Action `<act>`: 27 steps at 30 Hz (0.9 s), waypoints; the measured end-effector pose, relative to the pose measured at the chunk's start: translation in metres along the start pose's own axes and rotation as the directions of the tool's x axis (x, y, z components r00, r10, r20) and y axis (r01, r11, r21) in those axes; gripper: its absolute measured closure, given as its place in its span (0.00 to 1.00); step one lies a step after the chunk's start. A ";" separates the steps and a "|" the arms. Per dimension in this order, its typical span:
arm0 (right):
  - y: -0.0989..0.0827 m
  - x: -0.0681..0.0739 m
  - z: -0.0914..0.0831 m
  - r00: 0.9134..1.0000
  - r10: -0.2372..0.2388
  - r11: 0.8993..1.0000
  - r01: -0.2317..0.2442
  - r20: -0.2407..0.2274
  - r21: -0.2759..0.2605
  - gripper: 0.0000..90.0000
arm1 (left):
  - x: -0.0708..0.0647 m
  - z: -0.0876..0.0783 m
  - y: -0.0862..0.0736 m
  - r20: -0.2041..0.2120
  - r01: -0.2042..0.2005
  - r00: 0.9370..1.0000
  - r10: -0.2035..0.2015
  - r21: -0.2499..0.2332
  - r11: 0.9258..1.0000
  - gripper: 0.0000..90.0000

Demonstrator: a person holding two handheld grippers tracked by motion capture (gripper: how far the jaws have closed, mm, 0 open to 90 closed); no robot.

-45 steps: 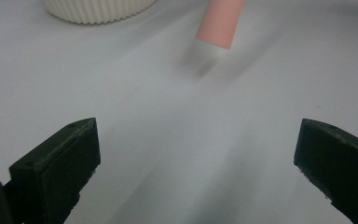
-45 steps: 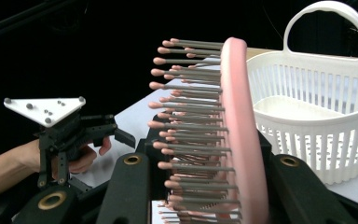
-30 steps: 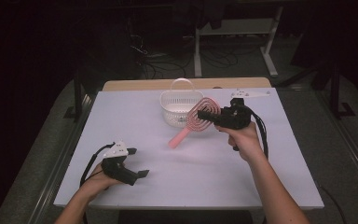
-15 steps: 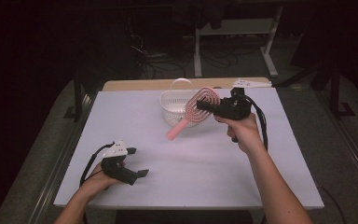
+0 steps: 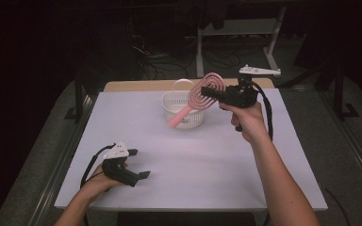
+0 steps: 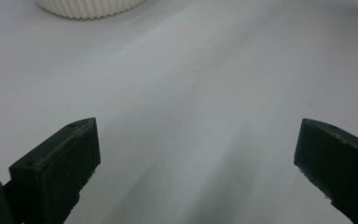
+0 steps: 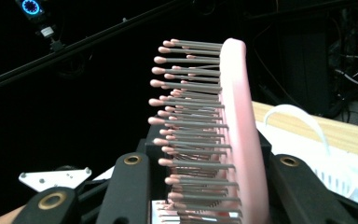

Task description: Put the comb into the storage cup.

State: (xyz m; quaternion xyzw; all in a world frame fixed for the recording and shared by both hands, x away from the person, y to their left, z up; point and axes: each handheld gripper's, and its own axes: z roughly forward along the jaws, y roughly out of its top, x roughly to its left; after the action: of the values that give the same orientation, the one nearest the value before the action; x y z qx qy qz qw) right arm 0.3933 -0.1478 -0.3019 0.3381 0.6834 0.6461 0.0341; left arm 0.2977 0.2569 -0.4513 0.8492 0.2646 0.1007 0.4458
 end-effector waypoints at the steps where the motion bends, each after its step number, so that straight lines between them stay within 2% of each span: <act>1: 0.002 -0.001 0.000 1.000 -0.001 1.000 0.001 0.004 -0.004 0.70 | 0.000 0.000 0.000 -0.002 0.001 1.000 -0.001 -0.003 1.000 0.01; 9: 0.010 -0.008 0.004 1.000 0.008 0.999 -0.007 0.029 -0.032 0.70 | 0.000 0.000 0.001 0.003 0.007 1.000 -0.007 -0.002 1.000 0.01; 13: 0.014 -0.016 0.006 0.998 0.025 0.999 -0.022 0.056 -0.046 0.70 | 0.000 -0.001 0.001 0.007 0.010 1.000 -0.010 0.005 1.000 0.01; 21: 0.018 -0.030 0.008 0.993 0.051 0.996 -0.043 0.109 -0.075 0.70 | -0.001 -0.001 0.001 0.008 0.000 1.000 0.000 0.004 1.000 0.01; 27: 0.015 -0.040 0.014 0.987 0.065 0.996 -0.054 0.149 -0.074 0.70 | -0.001 -0.001 0.000 0.016 0.001 1.000 -0.001 -0.001 1.000 0.01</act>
State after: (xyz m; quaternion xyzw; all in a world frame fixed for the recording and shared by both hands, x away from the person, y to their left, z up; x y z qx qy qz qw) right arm 0.4371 -0.1574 -0.3059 0.4050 0.6457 0.6426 0.0784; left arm 0.2967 0.2566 -0.4505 0.8495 0.2617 0.0939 0.4483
